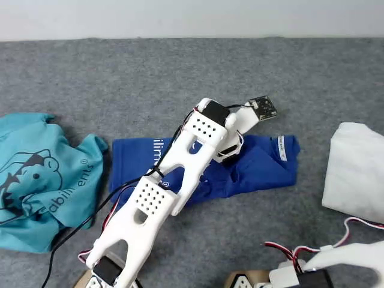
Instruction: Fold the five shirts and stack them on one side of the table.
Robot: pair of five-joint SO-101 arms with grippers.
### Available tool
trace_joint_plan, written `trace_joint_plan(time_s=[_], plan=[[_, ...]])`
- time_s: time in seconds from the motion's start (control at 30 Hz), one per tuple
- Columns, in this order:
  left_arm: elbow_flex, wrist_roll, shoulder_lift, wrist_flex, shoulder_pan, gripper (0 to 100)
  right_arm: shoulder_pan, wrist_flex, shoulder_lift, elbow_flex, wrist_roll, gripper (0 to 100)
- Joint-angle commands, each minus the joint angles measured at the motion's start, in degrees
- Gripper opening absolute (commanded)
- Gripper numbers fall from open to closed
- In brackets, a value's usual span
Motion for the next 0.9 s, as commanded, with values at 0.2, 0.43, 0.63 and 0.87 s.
trace_joint_plan(time_s=[0.2,0.43,0.63,0.87], plan=[[-11.7,1.6,-6.7,3.1,0.1,22,0.4,2.1,-2.2,-0.1,0.3,0.9],[6.8,2.3,-22.1,3.2,6.7,22,0.4,2.1,-2.2,-0.1,0.2,0.9],[28.5,1.8,-32.2,1.4,10.6,22,0.1,2.1,-2.2,-0.1,0.2,0.9],[41.8,1.8,-32.2,-7.3,5.1,22,0.0,2.1,-2.1,-0.1,0.1,0.9]])
